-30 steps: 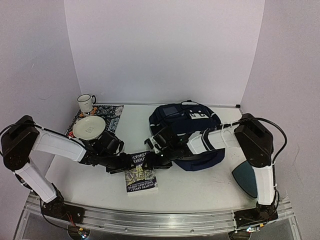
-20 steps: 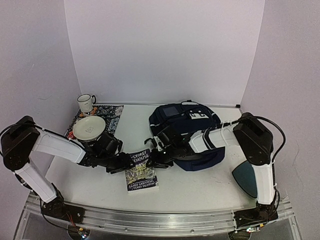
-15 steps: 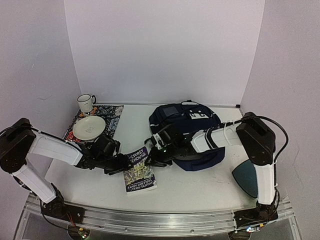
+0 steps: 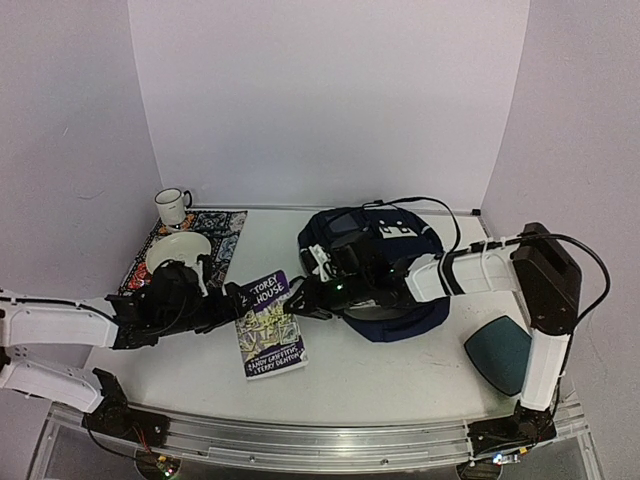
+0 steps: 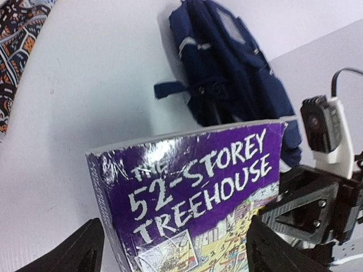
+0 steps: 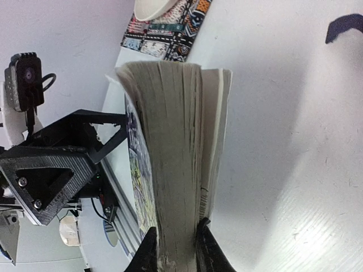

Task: Pack the student bag
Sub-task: Pick up the book from the center of the board, then pass from the right arm to the left

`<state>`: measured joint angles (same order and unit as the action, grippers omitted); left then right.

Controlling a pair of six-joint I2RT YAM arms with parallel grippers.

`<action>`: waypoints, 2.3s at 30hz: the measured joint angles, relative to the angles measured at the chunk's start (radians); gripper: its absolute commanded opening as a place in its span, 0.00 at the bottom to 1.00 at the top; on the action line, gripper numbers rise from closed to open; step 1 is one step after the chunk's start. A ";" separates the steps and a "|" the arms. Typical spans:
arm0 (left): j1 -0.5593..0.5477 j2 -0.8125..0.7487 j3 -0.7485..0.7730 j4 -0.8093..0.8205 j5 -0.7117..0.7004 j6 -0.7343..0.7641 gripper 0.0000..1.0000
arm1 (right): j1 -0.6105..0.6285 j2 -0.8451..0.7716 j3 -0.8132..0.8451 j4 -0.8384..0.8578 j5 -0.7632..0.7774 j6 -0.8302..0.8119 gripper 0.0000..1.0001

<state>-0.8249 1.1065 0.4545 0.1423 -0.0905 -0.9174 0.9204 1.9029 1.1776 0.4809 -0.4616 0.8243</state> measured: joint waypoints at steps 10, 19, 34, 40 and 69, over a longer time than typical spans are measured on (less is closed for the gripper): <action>0.000 -0.176 -0.097 0.090 -0.070 -0.025 0.99 | -0.052 -0.123 -0.045 0.113 0.019 0.041 0.00; 0.000 -0.184 -0.157 0.307 -0.038 -0.054 0.99 | -0.079 -0.202 -0.073 0.219 0.145 0.109 0.00; -0.014 0.073 -0.170 0.700 0.040 -0.078 0.99 | -0.079 -0.204 -0.115 0.414 0.254 0.242 0.00; -0.021 0.229 -0.104 0.869 0.065 -0.077 0.99 | -0.079 -0.200 -0.121 0.511 0.272 0.315 0.00; -0.021 0.441 -0.004 1.141 0.166 -0.182 0.19 | -0.080 -0.180 -0.211 0.611 0.352 0.335 0.04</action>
<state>-0.8455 1.5475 0.4501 1.2829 0.0758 -1.0993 0.8402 1.7233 0.9664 1.0917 -0.1097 1.1597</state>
